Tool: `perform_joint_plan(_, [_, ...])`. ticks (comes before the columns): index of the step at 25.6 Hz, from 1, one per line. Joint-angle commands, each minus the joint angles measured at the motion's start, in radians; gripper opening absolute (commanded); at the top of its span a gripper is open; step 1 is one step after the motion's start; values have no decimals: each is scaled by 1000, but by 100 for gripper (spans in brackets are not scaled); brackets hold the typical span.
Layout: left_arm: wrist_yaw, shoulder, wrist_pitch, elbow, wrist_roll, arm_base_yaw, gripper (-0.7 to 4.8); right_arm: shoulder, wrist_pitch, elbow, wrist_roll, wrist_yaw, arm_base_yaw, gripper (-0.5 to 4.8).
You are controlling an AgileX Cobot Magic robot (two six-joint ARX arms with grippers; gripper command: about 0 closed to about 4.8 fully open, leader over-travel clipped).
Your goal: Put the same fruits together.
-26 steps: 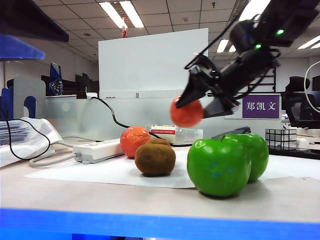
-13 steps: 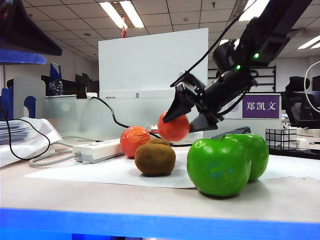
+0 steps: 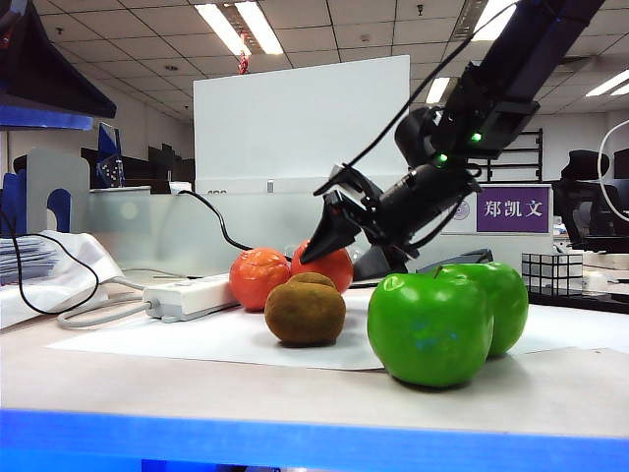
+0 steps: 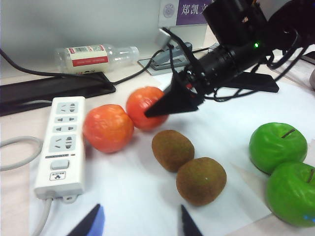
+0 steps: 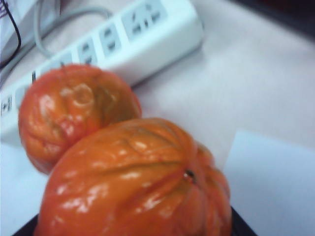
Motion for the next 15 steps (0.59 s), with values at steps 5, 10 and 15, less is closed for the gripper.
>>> perform_joint_plan(5, [-3,-2,2,5,7,1,205,-6,21,21,0,11,1,126])
perform_joint_plan(10, [-2,-2,-1,5,7,1,205,-6,-3,21,-5,75,1,166])
perform_joint_plan(15, [-2,-2,0,5,7,1,205,-6,-10,21,-5,116,0,286])
